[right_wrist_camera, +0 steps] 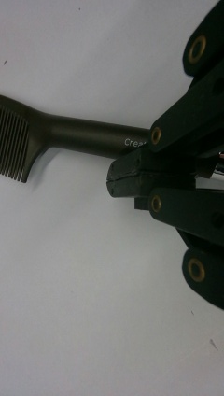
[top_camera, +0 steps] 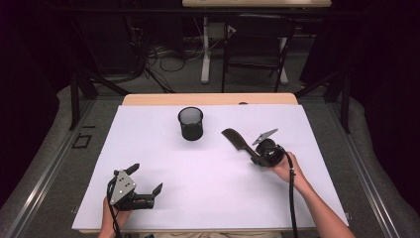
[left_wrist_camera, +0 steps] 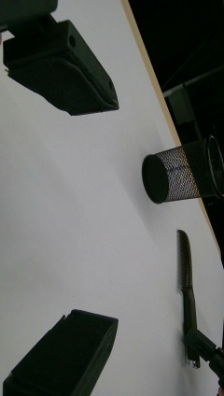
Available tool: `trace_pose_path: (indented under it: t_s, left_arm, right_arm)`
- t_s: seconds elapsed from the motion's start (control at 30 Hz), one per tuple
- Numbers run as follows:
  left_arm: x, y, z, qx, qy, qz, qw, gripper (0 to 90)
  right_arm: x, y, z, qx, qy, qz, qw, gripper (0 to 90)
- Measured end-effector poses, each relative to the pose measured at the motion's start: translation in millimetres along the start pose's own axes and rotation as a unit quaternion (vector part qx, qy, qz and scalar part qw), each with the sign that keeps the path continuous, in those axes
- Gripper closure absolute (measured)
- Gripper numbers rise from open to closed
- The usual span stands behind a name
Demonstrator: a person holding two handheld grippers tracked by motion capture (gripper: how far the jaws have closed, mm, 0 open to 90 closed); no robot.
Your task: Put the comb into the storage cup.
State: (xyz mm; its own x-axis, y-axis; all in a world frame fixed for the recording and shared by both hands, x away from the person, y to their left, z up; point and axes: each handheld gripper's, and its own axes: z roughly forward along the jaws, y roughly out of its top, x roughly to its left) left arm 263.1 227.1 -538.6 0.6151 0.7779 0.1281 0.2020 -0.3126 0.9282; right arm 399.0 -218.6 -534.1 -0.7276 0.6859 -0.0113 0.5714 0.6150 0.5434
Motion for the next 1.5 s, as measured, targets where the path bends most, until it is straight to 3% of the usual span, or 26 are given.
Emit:
trace_pose_path:
  t_s: [0.2, 0.3, 0.43, 0.73, 0.97, 1.37, 1.5]
  left_arm:
    - [-0.3, 0.0, 0.5, 0.000, -0.002, 0.002, 1.0000, 0.2]
    - [0.0, -0.1, -0.1, 0.000, 0.000, 0.001, 1.0000, 0.2]
    - [-0.1, 0.0, -0.5, -0.002, 0.001, 0.000, 1.0000, 0.2]
    - [-0.1, 0.0, 0.0, 0.000, 0.001, 0.002, 1.0000, 0.2]
    - [0.0, 0.0, -0.4, -0.001, 0.001, 0.000, 1.0000, 0.2]
    - [-0.5, -0.1, -0.1, 0.000, -0.002, 0.000, 1.0000, 0.3]
    - [-1.6, 0.1, -0.1, 0.000, -0.002, 0.001, 1.0000, 0.2]
  right_arm:
    - [-2.1, -0.6, -1.8, 0.000, 0.003, 0.006, 1.0000, 90.0]
    - [-1.3, 0.9, -5.8, -0.006, 0.011, 0.004, 0.9999, 83.6]
    - [0.5, 2.9, -14.5, -0.015, 0.018, 0.005, 0.9997, 72.4]
    - [-6.9, 2.3, -26.4, -0.023, 0.009, 0.021, 0.9995, 36.2]
    - [-8.2, 4.5, -31.7, -0.031, 0.004, 0.020, 0.9993, 16.2]
    - [-12.8, 8.8, -30.2, -0.029, -0.011, 0.020, 0.9993, 1.3]
    - [-14.1, 10.0, -30.0, -0.029, -0.016, 0.024, 0.9992, 0.0]
